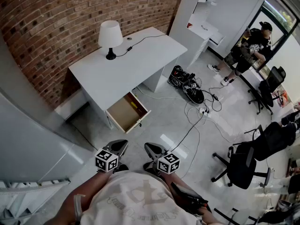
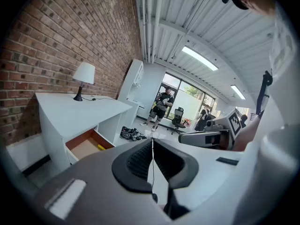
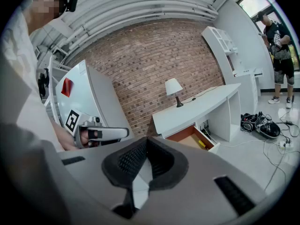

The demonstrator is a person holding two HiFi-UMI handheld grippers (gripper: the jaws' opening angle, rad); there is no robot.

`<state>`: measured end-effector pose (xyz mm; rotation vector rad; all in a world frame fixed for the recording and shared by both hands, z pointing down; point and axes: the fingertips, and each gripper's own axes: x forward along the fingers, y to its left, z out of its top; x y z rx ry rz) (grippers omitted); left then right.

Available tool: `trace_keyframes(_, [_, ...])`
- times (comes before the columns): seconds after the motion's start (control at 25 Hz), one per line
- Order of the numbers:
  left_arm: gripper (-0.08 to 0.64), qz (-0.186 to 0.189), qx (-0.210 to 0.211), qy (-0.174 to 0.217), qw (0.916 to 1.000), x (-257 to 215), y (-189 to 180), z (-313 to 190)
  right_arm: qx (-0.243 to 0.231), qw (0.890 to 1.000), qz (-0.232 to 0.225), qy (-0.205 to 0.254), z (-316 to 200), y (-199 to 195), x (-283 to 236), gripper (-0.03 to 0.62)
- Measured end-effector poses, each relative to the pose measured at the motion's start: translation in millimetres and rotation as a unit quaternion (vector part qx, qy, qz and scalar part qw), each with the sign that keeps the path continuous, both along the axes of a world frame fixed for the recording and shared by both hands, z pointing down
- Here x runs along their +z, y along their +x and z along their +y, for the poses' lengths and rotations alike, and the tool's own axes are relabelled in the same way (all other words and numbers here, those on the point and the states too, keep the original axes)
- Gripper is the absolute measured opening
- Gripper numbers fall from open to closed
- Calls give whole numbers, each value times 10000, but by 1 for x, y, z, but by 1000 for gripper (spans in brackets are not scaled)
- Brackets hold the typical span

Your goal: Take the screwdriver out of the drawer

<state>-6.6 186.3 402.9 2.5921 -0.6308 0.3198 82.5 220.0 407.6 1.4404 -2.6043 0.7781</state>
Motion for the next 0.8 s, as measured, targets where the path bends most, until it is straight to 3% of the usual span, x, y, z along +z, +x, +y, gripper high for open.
trace_keyframes(0.8, [12, -48, 2, 35, 10000, 2, -8, 13, 131, 9999, -21, -40, 15, -1, 6, 6])
